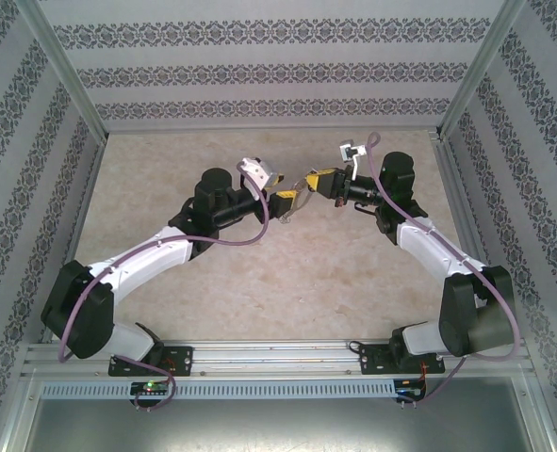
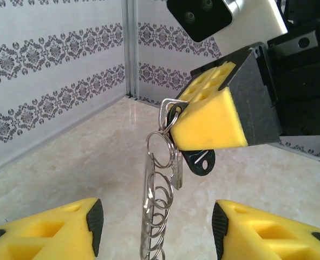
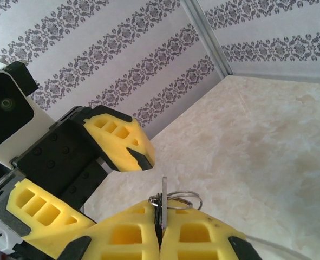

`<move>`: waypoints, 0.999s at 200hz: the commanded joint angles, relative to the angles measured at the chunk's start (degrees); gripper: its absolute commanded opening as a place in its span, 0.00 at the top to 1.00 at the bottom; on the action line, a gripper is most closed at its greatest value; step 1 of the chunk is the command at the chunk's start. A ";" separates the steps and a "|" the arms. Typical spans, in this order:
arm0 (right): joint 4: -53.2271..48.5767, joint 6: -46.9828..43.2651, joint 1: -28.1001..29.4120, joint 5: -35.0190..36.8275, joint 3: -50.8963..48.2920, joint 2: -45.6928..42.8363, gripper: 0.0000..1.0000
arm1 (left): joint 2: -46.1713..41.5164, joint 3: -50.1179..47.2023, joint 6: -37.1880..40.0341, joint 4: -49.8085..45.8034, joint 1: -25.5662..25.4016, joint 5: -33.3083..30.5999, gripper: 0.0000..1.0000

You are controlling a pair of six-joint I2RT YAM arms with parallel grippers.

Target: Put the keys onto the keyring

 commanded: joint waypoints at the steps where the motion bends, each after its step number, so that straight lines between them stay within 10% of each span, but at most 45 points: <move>1: -0.21 -2.47 0.65 -2.24 1.44 -1.07 1.00 | 1.15 -0.78 4.59 2.50 0.33 3.47 0.44; 98: -27.30 -20.30 4.62 -3.33 8.49 -2.84 1.00 | 1.80 -2.57 4.46 4.56 0.29 1.72 0.44; 200: -64.60 -42.39 15.44 30.19 24.54 -3.99 1.00 | -1.39 -7.74 5.54 3.98 0.32 0.90 0.44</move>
